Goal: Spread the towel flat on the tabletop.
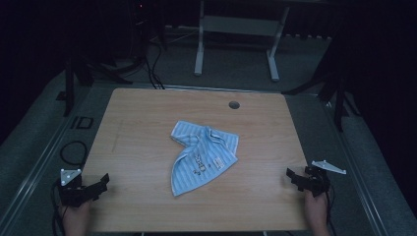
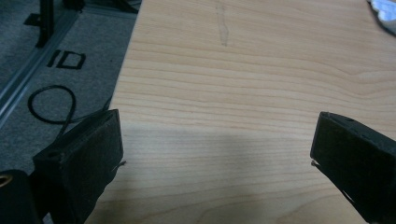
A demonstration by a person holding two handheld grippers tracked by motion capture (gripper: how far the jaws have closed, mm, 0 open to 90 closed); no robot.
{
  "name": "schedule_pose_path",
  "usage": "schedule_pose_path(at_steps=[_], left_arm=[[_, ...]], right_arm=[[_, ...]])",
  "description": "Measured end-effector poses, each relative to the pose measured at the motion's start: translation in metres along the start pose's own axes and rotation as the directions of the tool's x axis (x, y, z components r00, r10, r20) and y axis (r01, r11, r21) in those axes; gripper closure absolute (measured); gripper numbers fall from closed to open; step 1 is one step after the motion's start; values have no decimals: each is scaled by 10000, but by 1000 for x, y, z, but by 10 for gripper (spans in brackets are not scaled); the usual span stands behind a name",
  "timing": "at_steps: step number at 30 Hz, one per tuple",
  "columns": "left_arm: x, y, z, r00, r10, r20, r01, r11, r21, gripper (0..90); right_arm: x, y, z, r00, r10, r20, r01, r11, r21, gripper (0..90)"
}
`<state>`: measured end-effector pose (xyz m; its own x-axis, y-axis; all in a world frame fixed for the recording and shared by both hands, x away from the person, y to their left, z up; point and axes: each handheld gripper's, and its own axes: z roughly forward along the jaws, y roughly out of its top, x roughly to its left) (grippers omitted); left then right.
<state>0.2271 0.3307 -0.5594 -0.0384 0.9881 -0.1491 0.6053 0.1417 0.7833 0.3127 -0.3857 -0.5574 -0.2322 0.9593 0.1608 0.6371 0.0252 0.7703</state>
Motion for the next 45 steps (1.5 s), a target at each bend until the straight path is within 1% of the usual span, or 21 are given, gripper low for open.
schedule_pose_path(at_steps=[4,6,12,14,17,23,25,27,30,31,32,33,34,35,36,39,40,42,43,44,45], left_arm=[[0,1,0,9995,63,307,-75,9992,383,24],[0,0,4,9978,501,440,-546,9927,1075,24],[-9,2,5,9885,1327,723,-1431,9758,1651,24],[-10,2,6,9871,1408,767,-1519,9744,1658,24],[-15,4,6,9811,1698,927,-1867,9568,2228,24],[-21,11,1,9792,1489,1381,-1785,9554,2353,25],[-29,13,3,9748,1589,1564,-1969,9427,2695,25],[-34,15,4,9686,1895,1609,-2318,9222,3094,25],[-38,17,4,9653,1956,1729,-2431,9148,3226,25],[-42,20,2,9637,1954,1822,-2481,9072,3398,25],[-42,20,2,9637,1954,1822,-2481,9072,3398,25],[-45,21,1,9606,2084,1839,-2615,9018,3439,25],[-47,22,1,9588,2174,1830,-2706,8951,3543,25],[-50,25,1,9548,2354,1818,-2885,8814,3741,25],[-50,25,1,9548,2354,1818,-2885,8814,3741,25],[-58,31,5,9418,2624,2101,-3291,8474,4167,25],[-58,31,5,9418,2624,2101,-3291,8474,4167,25],[-64,32,8,9327,2809,2262,-3553,8236,4420,26],[-69,33,12,9227,2986,2439,-3808,8053,4545,26],[-69,33,12,9227,2986,2439,-3808,8053,4545,26],[-73,35,15,9201,3056,2448,-3878,7975,4621,26]], right_arm=[[5,0,2,9973,-727,-119,731,9965,395,128],[10,-1,3,9936,-1102,-245,1114,9922,558,128],[10,-3,-1,9938,-991,-513,1029,9915,790,127],[9,-3,-5,9945,-904,-535,945,9924,794,133],[11,-2,-10,9927,-1132,-417,1171,9872,1084,133],[17,6,-19,9879,-1335,-784,1437,9792,1434,133],[23,11,-21,9812,-1697,-922,1846,9646,1884,133],[27,14,-20,9743,-1981,-1069,2185,9467,2368,134],[33,19,-20,9652,-2277,-1289,2559,9242,2833,133],[34,21,-19,9636,-2278,-1398,2609,9149,3080,133],[34,21,-19,9636,-2278,-1398,2609,9149,3080,133],[36,24,-17,9582,-2389,-1571,2798,8967,3429,132],[36,24,-17,9582,-2389,-1571,2798,8967,3429,132],[37,27,-15,9582,-2375,-1595,2807,8882,3637,133],[38,28,-14,9582,-2387,-1578,2810,8889,3618,132],[42,33,-11,9564,-2311,-1787,2828,8861,3672,132],[42,33,-11,9564,-2311,-1787,2828,8861,3672,132],[46,34,-4,9480,-2396,-2094,3063,8652,3969,133],[48,34,-1,9443,-2417,-2233,3158,8566,4080,133],[48,34,-1,9443,-2417,-2233,3158,8566,4080,133],[53,33,5,9359,-2399,-2579,3324,8436,4217,130]])
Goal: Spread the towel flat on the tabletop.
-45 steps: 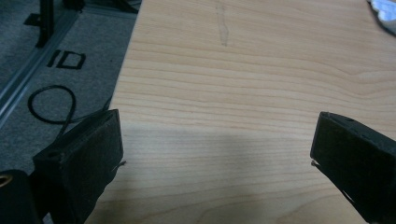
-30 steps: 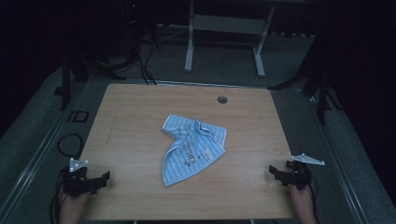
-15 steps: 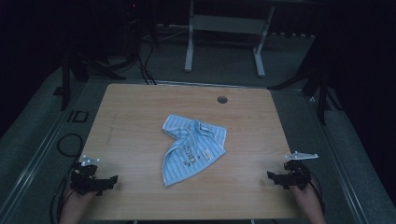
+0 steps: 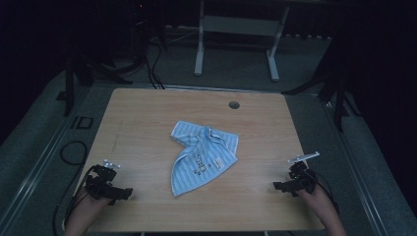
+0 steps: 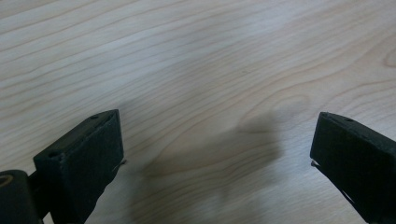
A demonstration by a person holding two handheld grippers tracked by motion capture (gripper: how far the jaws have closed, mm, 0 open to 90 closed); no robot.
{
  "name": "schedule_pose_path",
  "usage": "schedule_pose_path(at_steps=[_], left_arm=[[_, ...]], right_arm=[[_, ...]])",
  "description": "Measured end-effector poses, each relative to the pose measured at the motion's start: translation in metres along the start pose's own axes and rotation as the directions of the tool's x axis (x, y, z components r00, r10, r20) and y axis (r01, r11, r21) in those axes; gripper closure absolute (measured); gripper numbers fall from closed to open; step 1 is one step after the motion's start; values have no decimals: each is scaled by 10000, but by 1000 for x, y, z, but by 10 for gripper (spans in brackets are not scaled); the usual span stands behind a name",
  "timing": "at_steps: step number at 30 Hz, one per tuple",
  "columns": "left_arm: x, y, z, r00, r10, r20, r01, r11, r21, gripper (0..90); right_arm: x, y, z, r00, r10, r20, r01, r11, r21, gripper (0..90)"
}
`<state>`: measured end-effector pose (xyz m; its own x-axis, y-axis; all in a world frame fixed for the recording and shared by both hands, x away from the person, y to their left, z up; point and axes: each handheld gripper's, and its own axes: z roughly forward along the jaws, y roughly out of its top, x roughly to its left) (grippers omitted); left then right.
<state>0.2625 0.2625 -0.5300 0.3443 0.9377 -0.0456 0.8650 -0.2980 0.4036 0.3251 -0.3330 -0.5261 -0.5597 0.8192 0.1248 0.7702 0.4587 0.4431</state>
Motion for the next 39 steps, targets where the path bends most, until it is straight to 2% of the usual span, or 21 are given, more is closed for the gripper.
schedule_pose_path(at_steps=[3,4,7,9,11,12,15,20,25,26,30,31,32,34,36,39], left_arm=[[-2,4,1,9998,12,188,-11,10000,-24,26],[-5,9,1,9995,163,264,-161,9998,-73,26],[-9,14,2,9989,267,390,-261,9995,-154,25],[-16,22,4,9975,553,449,-546,9984,-173,26],[-18,25,5,9971,609,459,-602,9980,-168,36],[-23,29,7,9952,837,501,-829,9964,-191,38],[-28,34,8,9940,957,521,-948,9953,-203,38],[-43,49,14,9843,1552,836,-1546,9879,-136,44],[-53,61,18,9796,1778,939,-1770,9841,-176,68],[-60,67,18,9745,2063,880,-2060,9785,-130,88],[-65,76,16,9738,2081,918,-2047,9778,-452,133],[-69,82,15,9684,2246,1088,-2201,9741,-521,146],[-69,82,15,9684,2246,1088,-2201,9741,-521,145],[-73,87,14,9616,2441,1252,-2388,9694,-562,146],[-77,92,12,9538,2670,1380,-2601,9633,-661,197],[-82,100,9,9465,2900,1417,-2826,9567,-697,210]], right_arm=[[4,5,7,9998,-163,-107,164,9998,82,132],[5,7,8,9997,-223,-105,224,9997,107,135],[8,11,10,9992,-364,-164,366,9993,113,135],[13,18,14,9978,-641,-175,643,9979,95,134],[15,20,15,9971,-737,-168,739,9972,108,135],[17,25,17,9957,-893,-241,896,9959,115,135],[21,34,19,9933,-1129,-267,1134,9934,175,141],[27,49,22,9878,-1466,-526,1479,9887,224,165],[36,67,25,9806,-1805,-767,1820,9832,128,223],[38,70,25,9776,-1945,-807,1957,9806,79,246],[45,81,29,9724,-2148,-908,2160,9764,28,302],[49,86,32,9672,-2314,-1051,2328,9725,18,332],[49,86,32,9672,-2314,-1051,2328,9725,18,332],[55,92,35,9626,-2469,-1118,2490,9685,56,362],[61,97,38,9574,-2597,-1263,2624,9649,49,373],[70,106,41,9484,-2898,-1286,2927,9562,36,394]])
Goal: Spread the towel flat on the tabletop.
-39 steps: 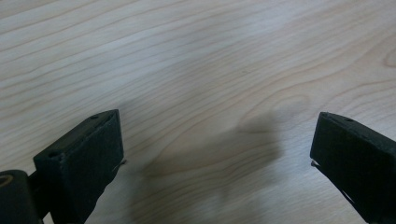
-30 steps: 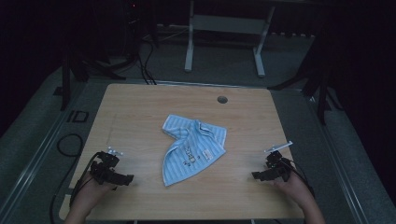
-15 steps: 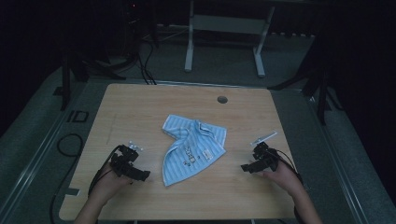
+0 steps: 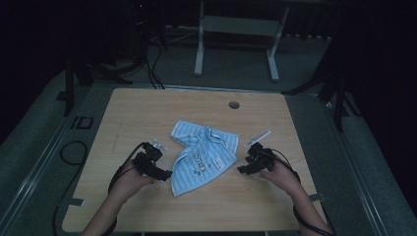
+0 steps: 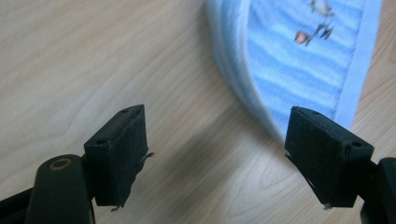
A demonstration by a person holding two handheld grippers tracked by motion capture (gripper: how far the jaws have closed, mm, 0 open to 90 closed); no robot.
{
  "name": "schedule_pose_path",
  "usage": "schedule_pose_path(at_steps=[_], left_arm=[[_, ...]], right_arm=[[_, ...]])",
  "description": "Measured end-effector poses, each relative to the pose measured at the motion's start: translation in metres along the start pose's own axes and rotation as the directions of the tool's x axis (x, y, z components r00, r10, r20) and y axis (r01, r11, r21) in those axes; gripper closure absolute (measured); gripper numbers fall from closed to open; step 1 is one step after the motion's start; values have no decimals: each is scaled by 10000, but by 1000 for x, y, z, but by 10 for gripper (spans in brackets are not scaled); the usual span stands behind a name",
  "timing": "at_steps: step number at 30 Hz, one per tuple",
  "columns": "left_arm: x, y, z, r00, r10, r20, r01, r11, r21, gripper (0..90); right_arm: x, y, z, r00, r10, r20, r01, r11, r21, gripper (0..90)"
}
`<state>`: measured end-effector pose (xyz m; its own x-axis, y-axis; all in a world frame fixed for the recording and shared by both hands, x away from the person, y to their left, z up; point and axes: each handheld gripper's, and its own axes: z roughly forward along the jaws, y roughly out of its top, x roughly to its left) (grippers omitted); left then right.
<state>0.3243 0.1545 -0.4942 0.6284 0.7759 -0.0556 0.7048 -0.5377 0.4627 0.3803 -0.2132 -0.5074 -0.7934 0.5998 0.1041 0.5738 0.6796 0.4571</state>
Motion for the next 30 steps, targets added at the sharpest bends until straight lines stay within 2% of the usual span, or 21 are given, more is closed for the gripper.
schedule_pose_path(at_steps=[2,3,4,6,7,8,9,10,11,12,13,19,23,26,28,29,30], left_arm=[[-1,6,-1,9996,144,234,-144,9999,29,242],[-2,9,0,9994,209,287,-211,9998,64,251],[-3,13,1,9990,353,292,-358,9992,168,251],[-4,19,2,9982,548,261,-556,9979,338,258],[-6,23,3,9976,660,224,-668,9970,399,286],[-6,26,3,9965,795,239,-806,9957,461,286],[-7,29,4,9956,857,375,-876,9949,506,286],[-8,33,4,9947,923,444,-946,9941,524,286],[-8,40,7,9940,1008,429,-1034,9927,616,287],[-8,40,7,9940,1008,429,-1034,9927,616,292],[-8,46,10,9921,1217,300,-1237,9894,760,304],[-10,64,18,9893,1410,366,-1434,9867,763,323],[-17,80,30,9840,1758,277,-1777,9790,999,365],[-16,83,37,9860,1634,335,-1661,9805,1054,378],[-11,85,43,9872,1441,679,-1505,9835,1007,431],[-3,86,46,9903,1232,635,-1294,9861,1044,466],[-3,86,46,9903,1232,635,-1294,9861,1044,504]], right_arm=[[2,7,1,9999,-145,-30,145,9999,14,405],[3,16,1,9996,-293,-50,293,9996,5,409],[3,16,1,9996,-293,-50,293,9996,5,409],[3,27,1,9992,-394,-42,394,9992,-14,416],[4,37,2,9988,-493,-41,493,9988,-15,418],[4,37,2,9988,-493,-41,493,9988,-15,418],[4,48,3,9982,-608,-1,608,9981,-10,426],[4,48,3,9982,-608,-1,608,9981,-10,426],[6,58,5,9973,-731,20,732,9973,-36,428],[6,58,5,9973,-731,20,732,9973,-36,428],[6,68,7,9966,-827,37,828,9965,-119,429],[6,88,15,9961,-883,4,883,9958,-223,428],[5,104,22,9949,-1006,-39,1005,9947,-204,443],[4,109,26,9947,-1031,-3,1031,9946,-122,447],[3,112,31,9939,-1102,57,1102,9939,8,491],[5,113,35,9914,-1300,127,1297,9913,218,492],[5,113,35,9914,-1300,127,1297,9913,218,492]])
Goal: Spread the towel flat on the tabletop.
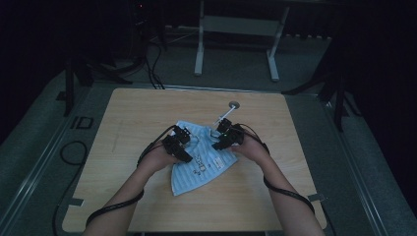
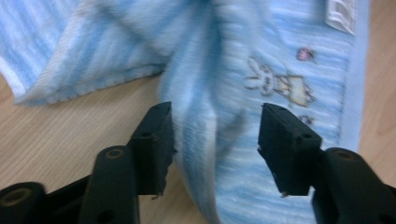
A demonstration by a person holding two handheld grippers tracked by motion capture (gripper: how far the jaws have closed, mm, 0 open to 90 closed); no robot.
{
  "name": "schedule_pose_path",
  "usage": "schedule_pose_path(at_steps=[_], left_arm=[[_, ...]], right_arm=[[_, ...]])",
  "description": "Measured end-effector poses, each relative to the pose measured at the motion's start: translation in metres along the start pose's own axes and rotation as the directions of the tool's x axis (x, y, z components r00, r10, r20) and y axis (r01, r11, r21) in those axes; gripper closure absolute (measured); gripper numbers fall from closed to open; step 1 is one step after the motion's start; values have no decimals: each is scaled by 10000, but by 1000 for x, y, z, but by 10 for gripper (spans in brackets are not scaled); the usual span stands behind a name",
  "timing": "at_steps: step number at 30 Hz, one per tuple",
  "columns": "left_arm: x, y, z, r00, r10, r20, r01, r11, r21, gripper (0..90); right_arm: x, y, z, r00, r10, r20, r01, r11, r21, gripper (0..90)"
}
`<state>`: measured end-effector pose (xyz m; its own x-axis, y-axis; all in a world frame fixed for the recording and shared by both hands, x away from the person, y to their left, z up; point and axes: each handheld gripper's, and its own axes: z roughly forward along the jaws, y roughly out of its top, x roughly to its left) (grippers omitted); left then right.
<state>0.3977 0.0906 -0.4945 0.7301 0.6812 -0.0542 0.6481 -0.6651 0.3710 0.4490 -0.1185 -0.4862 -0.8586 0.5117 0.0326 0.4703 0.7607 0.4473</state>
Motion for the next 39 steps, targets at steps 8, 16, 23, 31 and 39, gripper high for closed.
schedule_pose_path(at_steps=[8,16,23,31,39], left_arm=[[4,4,3,9998,188,-117,-188,9998,-9,761],[4,-6,-7,9997,-105,-205,98,9994,-347,814],[5,-20,-20,9991,-361,-213,340,9953,-906,814],[19,-42,-28,9917,-1208,-448,1150,9867,-1149,836],[19,-66,-17,9857,-1679,158,1686,9776,-1256,828]], right_arm=[[-1,0,7,9988,-186,461,172,9994,304,775],[-5,-9,-12,9978,-59,656,62,10000,-46,884],[4,-24,-28,9991,-159,393,176,9988,-448,885],[14,-55,-40,9977,-117,668,147,9989,-438,888],[23,-97,-42,9997,232,75,-228,9982,-552,887]])
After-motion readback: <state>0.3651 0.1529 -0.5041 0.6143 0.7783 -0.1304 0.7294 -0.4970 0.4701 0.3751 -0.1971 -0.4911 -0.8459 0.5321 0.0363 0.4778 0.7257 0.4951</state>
